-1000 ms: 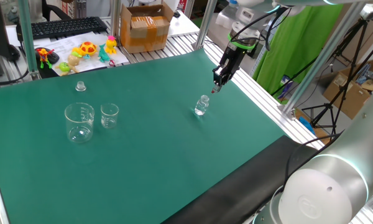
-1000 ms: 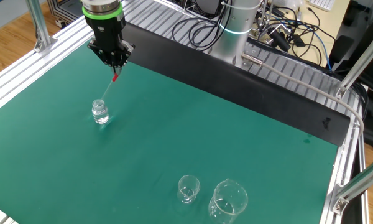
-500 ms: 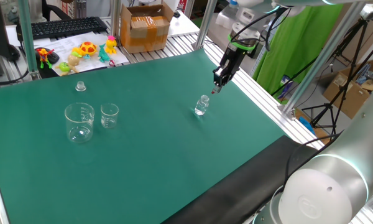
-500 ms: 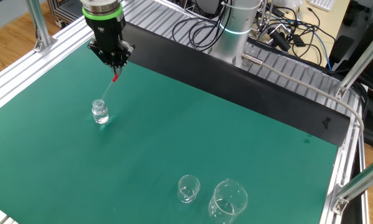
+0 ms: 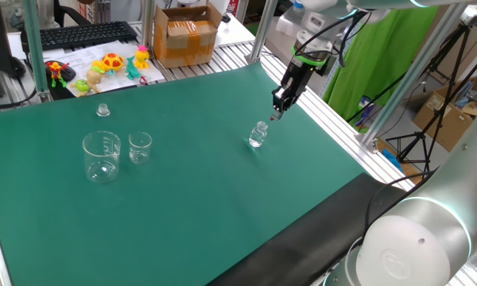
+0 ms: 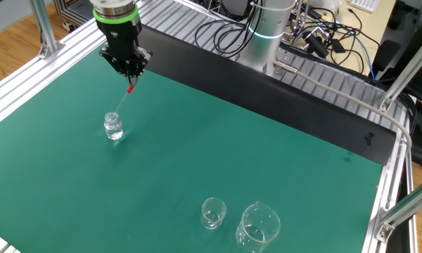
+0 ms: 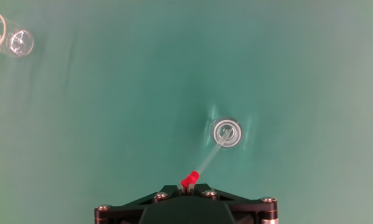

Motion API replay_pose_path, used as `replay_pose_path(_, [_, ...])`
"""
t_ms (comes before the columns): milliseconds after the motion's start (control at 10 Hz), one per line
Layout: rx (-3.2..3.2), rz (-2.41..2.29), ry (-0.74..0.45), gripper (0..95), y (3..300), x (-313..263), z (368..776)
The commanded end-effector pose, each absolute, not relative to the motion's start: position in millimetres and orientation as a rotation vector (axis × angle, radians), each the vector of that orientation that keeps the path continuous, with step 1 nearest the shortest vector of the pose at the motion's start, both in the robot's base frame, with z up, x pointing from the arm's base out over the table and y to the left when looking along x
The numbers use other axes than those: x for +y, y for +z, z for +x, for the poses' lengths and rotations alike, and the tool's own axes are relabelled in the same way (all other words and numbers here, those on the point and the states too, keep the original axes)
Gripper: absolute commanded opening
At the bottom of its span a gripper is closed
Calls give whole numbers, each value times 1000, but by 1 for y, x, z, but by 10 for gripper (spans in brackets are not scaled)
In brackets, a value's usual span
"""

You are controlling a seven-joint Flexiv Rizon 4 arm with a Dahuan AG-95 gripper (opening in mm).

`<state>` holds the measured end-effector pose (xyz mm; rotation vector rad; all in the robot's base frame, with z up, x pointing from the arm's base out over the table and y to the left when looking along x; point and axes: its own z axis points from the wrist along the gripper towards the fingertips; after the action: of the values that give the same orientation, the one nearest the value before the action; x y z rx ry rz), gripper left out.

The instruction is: Transfer liquid using a dropper

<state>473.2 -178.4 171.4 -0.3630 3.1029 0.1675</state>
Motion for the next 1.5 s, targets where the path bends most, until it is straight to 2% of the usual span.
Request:
replay_pose_path(100, [3104,-362,169,0,171,-179,474])
replay_pose_path(300, [3104,-361,169,0,171,-179,474])
replay_pose_path(400, [3104,-360,169,190,171,-179,474])
replay_pose_path(700, [3104,-358,167,190,171,-179,474])
replay_pose_path(800, [3104,-358,167,380,171,-179,474])
replay_pose_path(1500, [3107,-349,163,380,179,-179,474])
